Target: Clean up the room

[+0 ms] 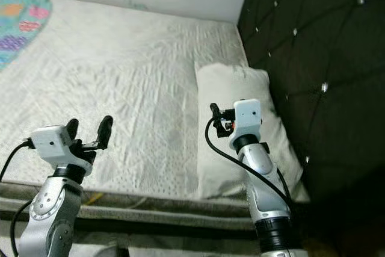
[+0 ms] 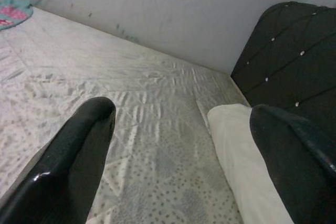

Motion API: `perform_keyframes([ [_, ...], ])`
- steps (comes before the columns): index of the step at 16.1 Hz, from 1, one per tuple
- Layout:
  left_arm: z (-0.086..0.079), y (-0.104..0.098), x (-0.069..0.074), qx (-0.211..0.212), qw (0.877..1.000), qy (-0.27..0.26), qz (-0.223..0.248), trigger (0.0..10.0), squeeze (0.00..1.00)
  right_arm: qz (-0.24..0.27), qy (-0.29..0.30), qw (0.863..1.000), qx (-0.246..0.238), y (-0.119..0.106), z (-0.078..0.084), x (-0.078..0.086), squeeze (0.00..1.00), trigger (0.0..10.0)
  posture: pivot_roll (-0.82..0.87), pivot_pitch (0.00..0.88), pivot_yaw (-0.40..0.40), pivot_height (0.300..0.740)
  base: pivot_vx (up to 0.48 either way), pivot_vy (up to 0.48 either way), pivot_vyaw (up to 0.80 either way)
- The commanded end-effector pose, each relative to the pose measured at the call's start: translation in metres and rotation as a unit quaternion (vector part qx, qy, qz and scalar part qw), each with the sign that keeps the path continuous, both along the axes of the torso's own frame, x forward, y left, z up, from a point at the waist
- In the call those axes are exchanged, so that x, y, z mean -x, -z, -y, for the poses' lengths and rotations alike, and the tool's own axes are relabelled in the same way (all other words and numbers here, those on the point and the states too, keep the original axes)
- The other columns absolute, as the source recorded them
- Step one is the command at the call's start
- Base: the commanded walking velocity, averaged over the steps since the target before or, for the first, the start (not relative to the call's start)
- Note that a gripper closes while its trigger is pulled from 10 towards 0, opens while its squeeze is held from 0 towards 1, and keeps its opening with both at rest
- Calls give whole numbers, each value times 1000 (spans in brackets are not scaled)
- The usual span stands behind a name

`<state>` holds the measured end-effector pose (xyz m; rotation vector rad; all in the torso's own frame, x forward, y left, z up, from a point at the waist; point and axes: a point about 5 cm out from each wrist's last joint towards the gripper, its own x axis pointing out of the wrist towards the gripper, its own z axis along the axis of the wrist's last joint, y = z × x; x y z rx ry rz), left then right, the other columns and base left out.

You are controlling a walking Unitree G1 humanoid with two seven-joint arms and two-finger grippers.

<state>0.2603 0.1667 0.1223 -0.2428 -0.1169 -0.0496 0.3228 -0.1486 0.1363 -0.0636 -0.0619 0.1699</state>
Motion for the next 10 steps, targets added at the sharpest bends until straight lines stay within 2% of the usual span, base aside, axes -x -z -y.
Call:
perform_keyframes([
  [1, 3, 5, -2, -5, 1000, 6, -7, 10000, 0, -5, 10, 1000, 2, 3, 5, -1, 0, 10000, -25, 0, -99, 740, 0, 0, 0],
  [6, 4, 11, -8, -12, 1000, 9, -10, 10000, 0, -14, 15, 1000, 9, 12, 7, -1, 0, 10000, -18, 0, -102, 740, 0, 0, 0],
  [8, 1, 15, -4, -24, 999, 8, -19, 10000, 0, -26, 23, 999, 11, 18, 12, 4, 0, 10000, -16, 0, -105, 740, 0, 0, 0],
  [10, -9, 23, 8, -32, 999, 1, -32, 10000, 0, -28, 27, 999, 11, 23, 17, 12, 0, 10000, -15, 0, -102, 740, 0, 0, 0],
])
